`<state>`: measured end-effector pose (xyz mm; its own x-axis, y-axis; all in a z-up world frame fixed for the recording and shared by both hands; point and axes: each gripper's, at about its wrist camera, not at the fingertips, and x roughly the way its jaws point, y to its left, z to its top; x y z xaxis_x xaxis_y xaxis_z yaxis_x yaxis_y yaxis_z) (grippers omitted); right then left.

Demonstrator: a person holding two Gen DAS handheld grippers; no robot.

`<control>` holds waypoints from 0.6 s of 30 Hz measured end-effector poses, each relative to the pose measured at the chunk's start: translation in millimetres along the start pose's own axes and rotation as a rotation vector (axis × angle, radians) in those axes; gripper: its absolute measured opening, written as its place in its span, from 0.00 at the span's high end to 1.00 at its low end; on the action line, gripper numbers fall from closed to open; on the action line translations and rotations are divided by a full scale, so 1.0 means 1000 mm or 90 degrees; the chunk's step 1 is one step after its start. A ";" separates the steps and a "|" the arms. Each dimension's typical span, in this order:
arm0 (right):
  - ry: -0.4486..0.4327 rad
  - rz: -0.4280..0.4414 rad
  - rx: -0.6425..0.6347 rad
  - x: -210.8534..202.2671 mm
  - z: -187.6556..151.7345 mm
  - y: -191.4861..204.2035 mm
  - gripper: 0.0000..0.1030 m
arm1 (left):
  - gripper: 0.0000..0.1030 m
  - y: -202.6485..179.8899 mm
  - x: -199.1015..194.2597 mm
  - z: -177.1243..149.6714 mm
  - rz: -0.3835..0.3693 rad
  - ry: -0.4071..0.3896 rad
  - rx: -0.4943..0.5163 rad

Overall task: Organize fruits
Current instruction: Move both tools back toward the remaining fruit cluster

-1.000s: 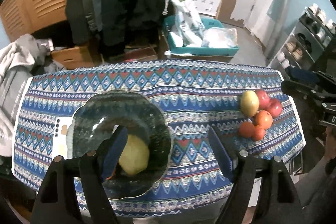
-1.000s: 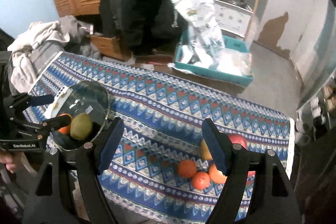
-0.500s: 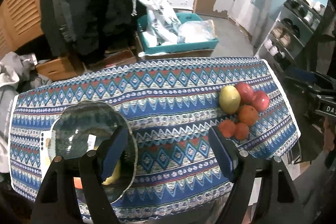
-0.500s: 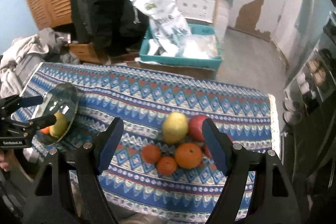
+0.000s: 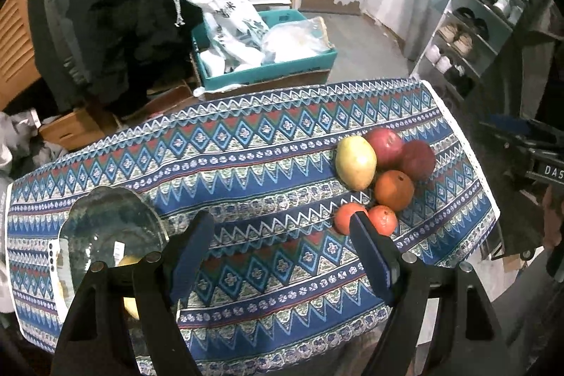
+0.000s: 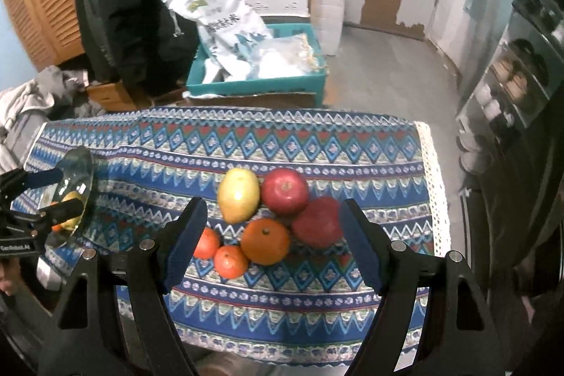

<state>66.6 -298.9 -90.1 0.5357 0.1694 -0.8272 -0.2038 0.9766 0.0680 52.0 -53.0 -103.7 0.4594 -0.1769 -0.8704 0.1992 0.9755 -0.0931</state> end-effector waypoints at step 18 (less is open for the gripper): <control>0.061 -0.031 0.043 0.040 -0.013 -0.037 0.20 | 0.22 -0.027 0.062 0.010 -0.040 0.068 -0.006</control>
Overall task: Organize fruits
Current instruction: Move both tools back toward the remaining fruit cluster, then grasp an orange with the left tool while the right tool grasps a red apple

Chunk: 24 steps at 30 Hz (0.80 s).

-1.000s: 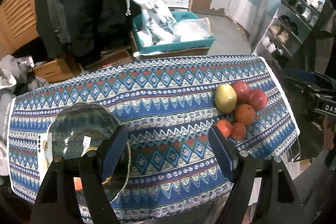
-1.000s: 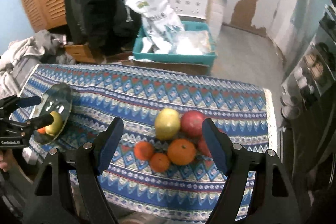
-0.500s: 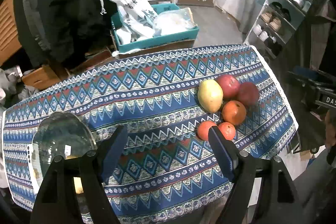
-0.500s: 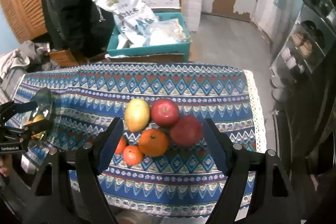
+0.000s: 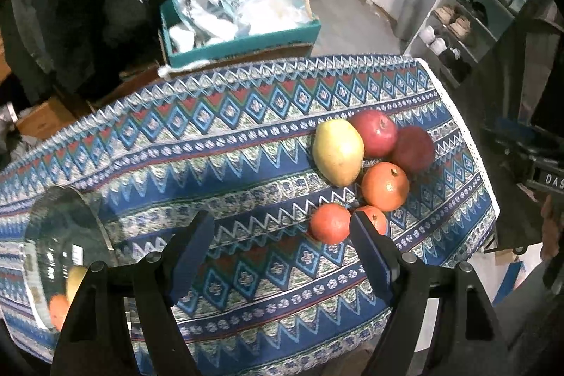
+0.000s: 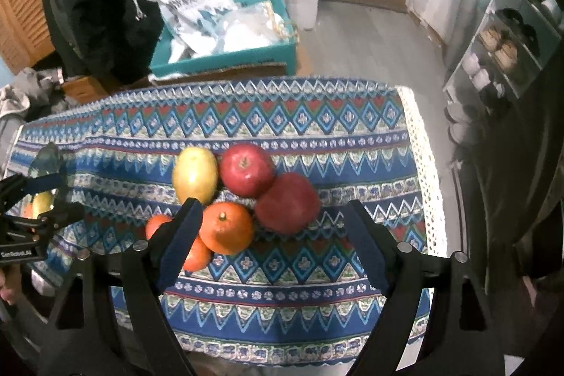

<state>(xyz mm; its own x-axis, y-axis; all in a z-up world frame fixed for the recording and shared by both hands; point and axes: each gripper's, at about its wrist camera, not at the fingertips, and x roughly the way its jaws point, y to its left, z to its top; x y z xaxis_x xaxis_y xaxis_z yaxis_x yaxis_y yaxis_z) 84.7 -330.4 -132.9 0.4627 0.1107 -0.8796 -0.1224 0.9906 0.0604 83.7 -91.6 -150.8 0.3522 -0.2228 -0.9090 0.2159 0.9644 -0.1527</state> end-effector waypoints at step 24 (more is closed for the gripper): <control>0.083 0.004 0.050 0.063 -0.015 -0.019 0.20 | 0.22 -0.013 0.104 -0.012 -0.059 0.116 -0.091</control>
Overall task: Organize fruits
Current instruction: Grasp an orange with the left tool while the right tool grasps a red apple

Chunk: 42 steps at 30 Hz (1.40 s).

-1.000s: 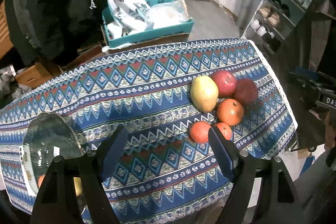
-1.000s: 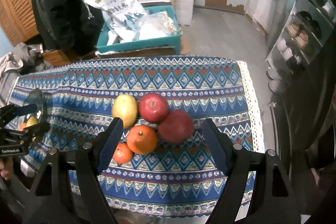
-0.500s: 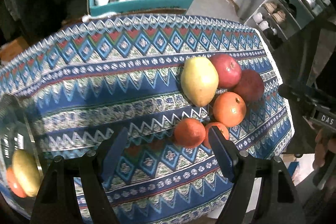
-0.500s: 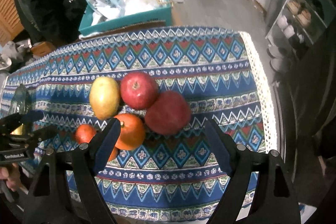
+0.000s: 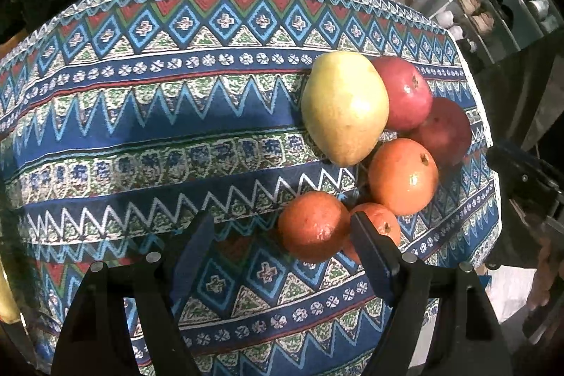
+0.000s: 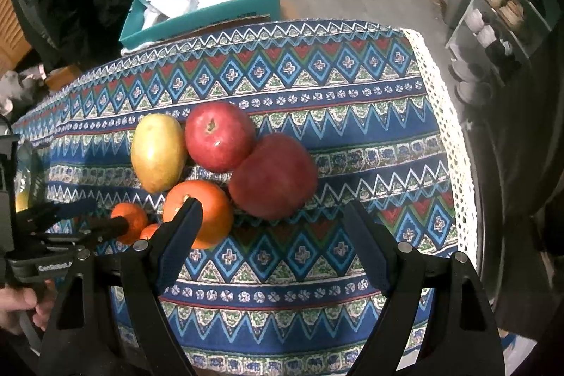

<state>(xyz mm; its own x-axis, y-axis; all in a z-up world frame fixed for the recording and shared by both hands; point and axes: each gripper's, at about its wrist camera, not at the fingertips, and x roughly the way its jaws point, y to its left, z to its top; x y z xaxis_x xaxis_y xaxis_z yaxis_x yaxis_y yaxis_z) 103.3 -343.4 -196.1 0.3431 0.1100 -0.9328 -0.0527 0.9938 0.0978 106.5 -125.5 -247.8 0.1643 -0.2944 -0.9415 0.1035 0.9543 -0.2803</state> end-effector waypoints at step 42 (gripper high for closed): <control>0.061 0.034 0.057 0.081 0.015 -0.009 0.25 | 0.49 0.012 0.013 0.020 0.019 -0.035 0.090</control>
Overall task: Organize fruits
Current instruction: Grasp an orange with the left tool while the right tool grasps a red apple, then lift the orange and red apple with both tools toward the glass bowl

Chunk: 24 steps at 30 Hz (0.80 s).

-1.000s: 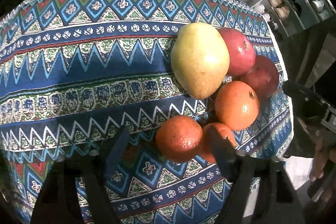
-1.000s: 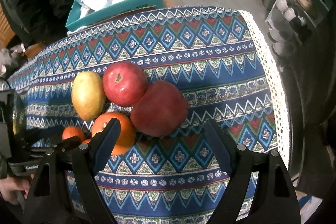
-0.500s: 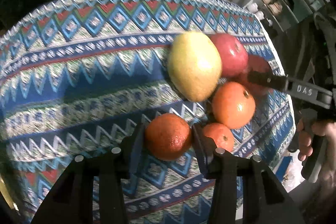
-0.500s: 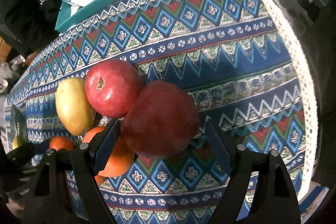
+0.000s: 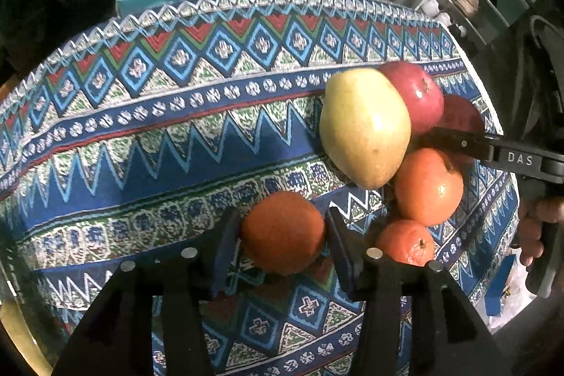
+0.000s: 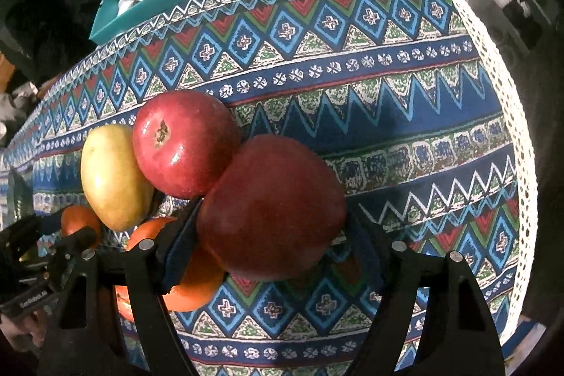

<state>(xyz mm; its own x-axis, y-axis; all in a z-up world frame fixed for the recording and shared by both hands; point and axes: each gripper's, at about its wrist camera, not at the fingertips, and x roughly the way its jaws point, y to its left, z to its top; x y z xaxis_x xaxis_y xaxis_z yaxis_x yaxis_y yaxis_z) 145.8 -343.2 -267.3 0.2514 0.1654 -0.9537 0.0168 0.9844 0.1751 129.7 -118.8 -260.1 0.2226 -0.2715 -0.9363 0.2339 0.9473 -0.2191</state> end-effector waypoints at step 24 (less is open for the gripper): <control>-0.114 -0.105 -0.069 -0.058 -0.011 0.015 0.25 | 0.55 -0.019 -0.049 0.007 0.014 -0.079 0.043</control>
<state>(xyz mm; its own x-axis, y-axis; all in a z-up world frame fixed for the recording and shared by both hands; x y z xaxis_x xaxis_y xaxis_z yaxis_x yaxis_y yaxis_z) 120.9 -337.6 -212.3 0.4210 -0.0022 -0.9070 -0.0298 0.9994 -0.0163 121.4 -125.0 -208.1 0.3429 -0.2733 -0.8987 0.2894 0.9409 -0.1758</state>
